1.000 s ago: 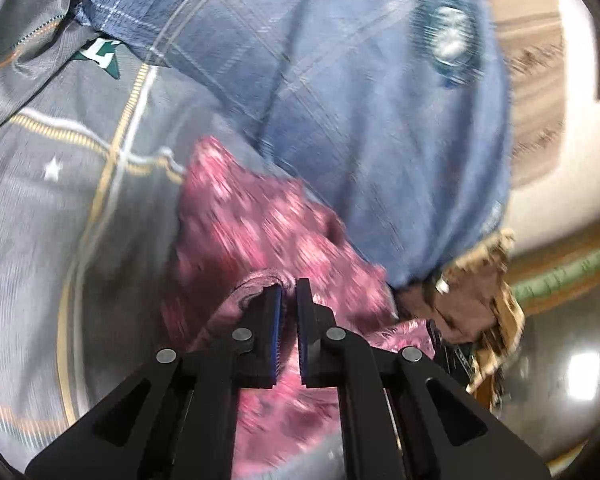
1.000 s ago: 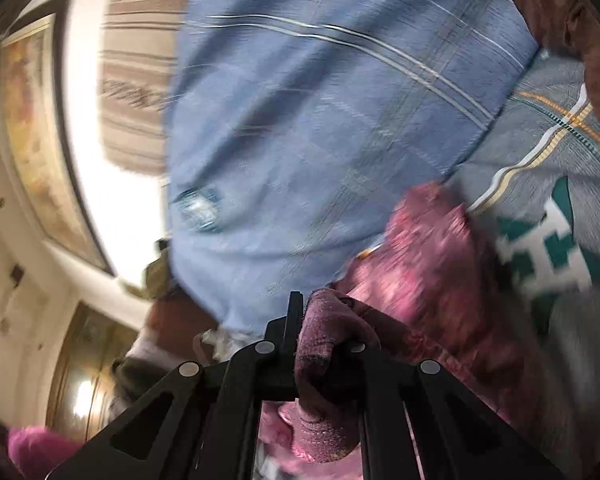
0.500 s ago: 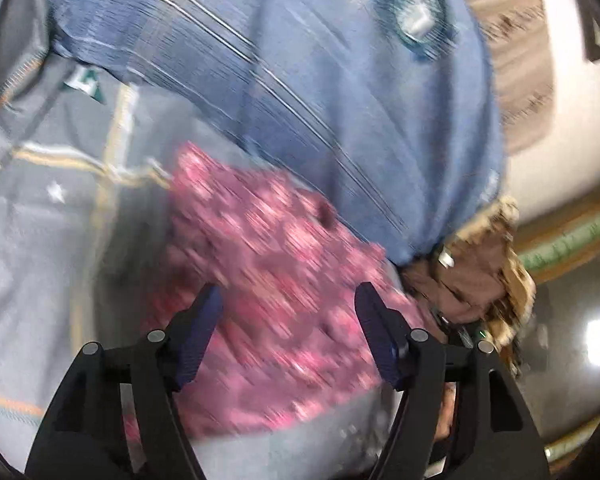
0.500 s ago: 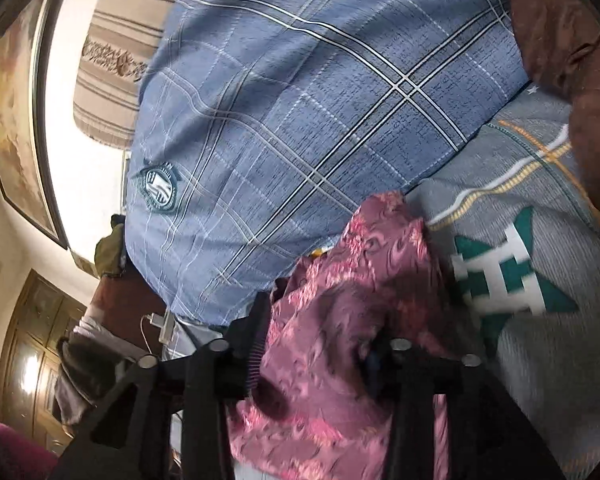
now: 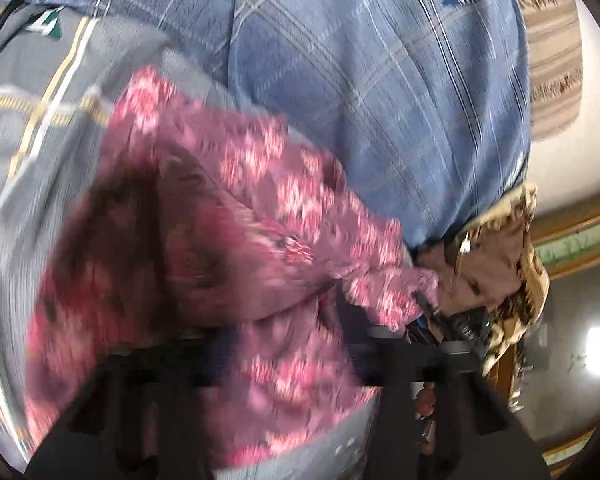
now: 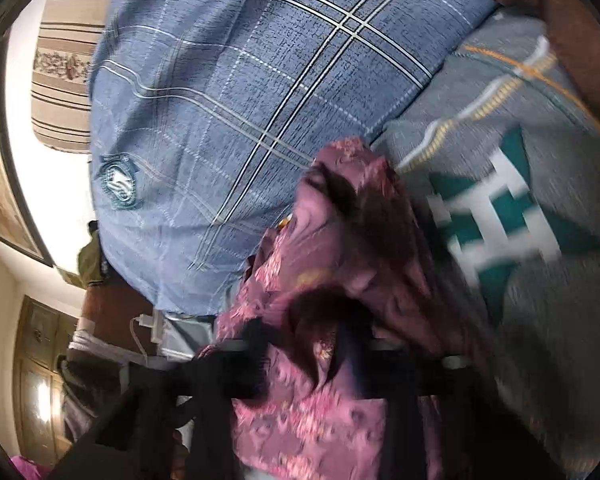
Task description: Fold small clothes
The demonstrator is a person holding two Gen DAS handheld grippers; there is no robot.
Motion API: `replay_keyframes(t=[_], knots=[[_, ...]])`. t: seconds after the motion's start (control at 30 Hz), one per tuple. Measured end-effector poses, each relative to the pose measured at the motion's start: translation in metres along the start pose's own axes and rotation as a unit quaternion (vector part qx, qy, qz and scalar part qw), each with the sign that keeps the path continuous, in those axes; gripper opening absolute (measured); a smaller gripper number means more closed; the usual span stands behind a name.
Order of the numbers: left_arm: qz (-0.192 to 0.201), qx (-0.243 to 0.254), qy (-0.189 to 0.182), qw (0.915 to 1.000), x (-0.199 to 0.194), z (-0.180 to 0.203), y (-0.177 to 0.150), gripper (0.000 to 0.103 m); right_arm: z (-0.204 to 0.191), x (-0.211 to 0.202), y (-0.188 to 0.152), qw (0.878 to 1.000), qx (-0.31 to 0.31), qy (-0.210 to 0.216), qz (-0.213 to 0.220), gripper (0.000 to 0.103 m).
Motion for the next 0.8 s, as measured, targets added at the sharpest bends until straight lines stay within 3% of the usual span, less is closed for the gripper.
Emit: replay_keyframes(t=[0.07,0.2,0.27,0.33,0.4,0.47,0.53,0.6,0.63,0.67,0.8], knots=[[0.014,-0.001,0.009,0.9999,-0.002,-0.001,0.023,0.01,-0.012,0.004,0.016,1.0,-0.017,0.006,0.012,0.008],[0.062,-0.017,0.035,0.9973,-0.004,-0.011,0.072,0.009,-0.039,0.01,0.05,0.998,-0.022,0.042,0.05,0.007],[0.079,-0.028,0.069,0.9941,-0.002,-0.024,0.092,0.009,-0.041,0.03,0.065,0.998,-0.018,0.029,0.051,0.008],[0.092,-0.041,0.114,0.9883,-0.001,-0.043,0.112,0.008,-0.032,0.05,0.072,0.999,-0.013,-0.005,0.039,0.014],[0.104,-0.071,0.135,0.9828,-0.008,-0.065,0.13,0.008,-0.02,0.069,0.075,0.999,0.007,-0.027,0.017,0.029],[0.107,-0.1,0.121,0.9819,-0.021,-0.08,0.139,0.009,-0.02,0.068,0.076,0.999,0.004,-0.035,0.027,0.036],[0.089,-0.083,0.092,0.9883,-0.026,-0.077,0.136,0.01,-0.03,0.06,0.074,0.999,-0.016,-0.014,0.033,0.05],[0.057,-0.028,0.095,0.9934,-0.023,-0.065,0.124,0.031,-0.043,0.047,0.067,0.998,-0.055,-0.009,0.04,0.058],[0.042,-0.001,0.102,0.9939,-0.019,-0.057,0.116,0.055,-0.046,0.044,0.063,0.997,-0.067,-0.009,0.038,0.058],[0.025,0.027,0.111,0.9932,-0.011,-0.05,0.107,0.065,-0.049,0.041,0.056,0.996,-0.079,-0.015,0.031,0.058],[-0.032,0.109,0.159,0.9807,0.022,-0.034,0.086,0.065,-0.04,0.037,0.036,0.996,-0.078,-0.033,0.01,0.058]])
Point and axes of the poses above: each gripper's, at about its wrist camera, not at the fingertips, and x roughly the way its jaws point, z to its right, y to its top, the point moved 7 cm from there along x, roughly the way its jaws point, and after that the axes turned 2 degrees about -x, right-handed, at the moved point
